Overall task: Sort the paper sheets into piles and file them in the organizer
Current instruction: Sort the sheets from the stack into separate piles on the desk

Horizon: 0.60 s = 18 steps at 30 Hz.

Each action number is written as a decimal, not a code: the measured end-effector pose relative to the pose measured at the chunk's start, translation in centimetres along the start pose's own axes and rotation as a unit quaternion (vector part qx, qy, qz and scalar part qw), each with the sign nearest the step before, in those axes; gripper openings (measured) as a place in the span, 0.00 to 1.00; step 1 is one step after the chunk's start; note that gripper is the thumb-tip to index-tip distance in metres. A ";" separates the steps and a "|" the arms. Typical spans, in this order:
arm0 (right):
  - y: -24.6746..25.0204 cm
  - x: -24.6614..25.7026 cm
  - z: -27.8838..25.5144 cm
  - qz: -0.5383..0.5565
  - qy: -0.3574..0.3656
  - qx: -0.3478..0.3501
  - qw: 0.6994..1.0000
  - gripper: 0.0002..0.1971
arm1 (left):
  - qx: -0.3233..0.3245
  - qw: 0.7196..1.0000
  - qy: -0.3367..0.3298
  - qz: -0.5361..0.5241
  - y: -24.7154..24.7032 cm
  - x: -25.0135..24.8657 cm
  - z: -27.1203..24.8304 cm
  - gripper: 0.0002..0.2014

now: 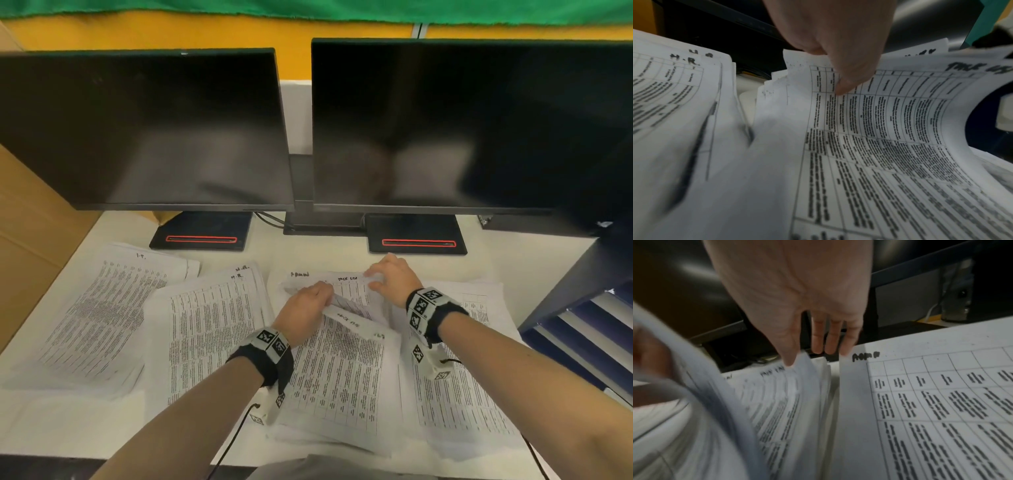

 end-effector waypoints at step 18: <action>1.2 1.0 -2.6 0.405 -0.082 0.077 0.907 0.24 | -0.008 0.999 0.027 0.026 -0.3 -0.5 1.4 0.17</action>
Point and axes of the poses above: each hand's wrist, its own z-axis towards the middle knuckle, its own y-axis out of the back of the hand, x = y × z, the point moved 1 cm from there along z, towards the middle knuckle, and after that the axes turned 14 degrees about -z, right-handed, at the moved point
